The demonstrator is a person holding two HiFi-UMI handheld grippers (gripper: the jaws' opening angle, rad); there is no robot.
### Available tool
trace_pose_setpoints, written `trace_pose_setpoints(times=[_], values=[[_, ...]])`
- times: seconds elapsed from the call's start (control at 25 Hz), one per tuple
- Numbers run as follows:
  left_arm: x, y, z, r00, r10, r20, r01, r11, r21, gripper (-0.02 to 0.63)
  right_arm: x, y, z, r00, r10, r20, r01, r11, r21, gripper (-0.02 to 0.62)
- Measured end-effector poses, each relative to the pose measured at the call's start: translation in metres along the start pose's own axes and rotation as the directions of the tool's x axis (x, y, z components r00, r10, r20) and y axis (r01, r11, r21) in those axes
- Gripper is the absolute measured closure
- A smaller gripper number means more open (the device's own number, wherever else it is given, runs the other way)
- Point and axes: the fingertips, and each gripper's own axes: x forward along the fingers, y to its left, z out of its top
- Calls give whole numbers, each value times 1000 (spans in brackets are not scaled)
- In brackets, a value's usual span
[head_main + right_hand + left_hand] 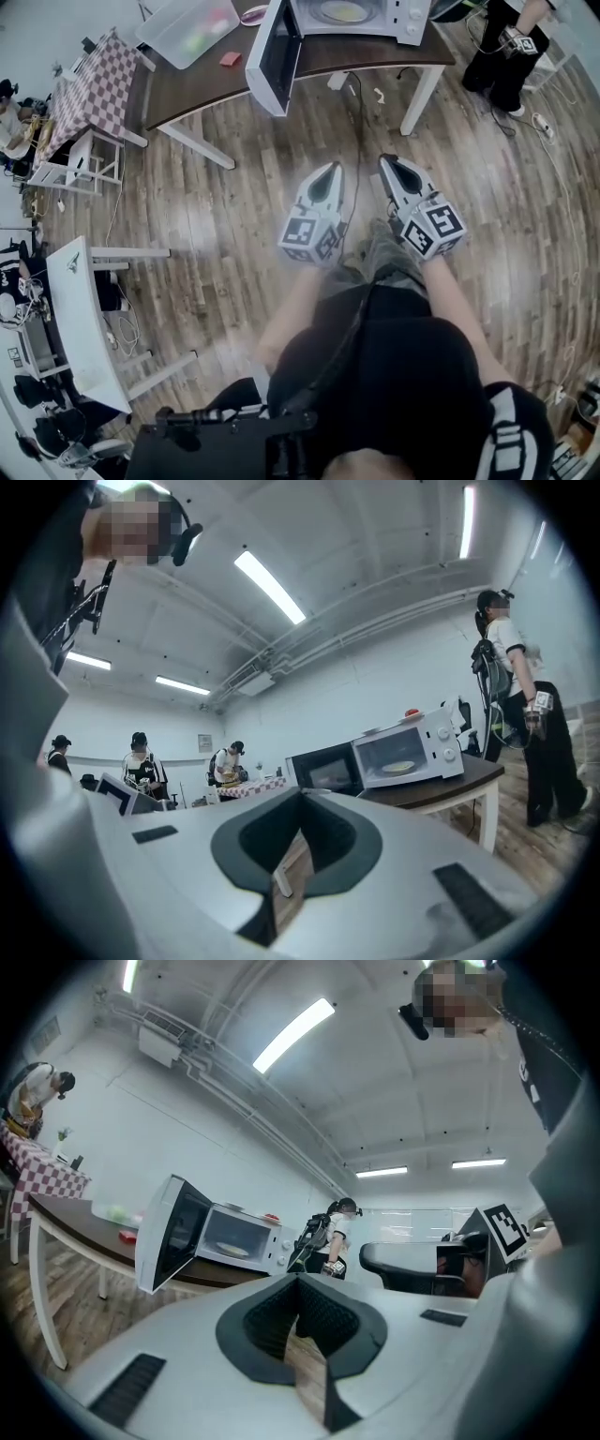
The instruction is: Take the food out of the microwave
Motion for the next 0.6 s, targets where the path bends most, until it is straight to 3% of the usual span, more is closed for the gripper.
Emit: trace_pose_setpoints(times=[0.6], values=[[74, 42, 12, 1000, 22, 4, -22, 1000, -11, 606, 74, -45, 12, 999, 33, -14, -32, 999, 8, 592]])
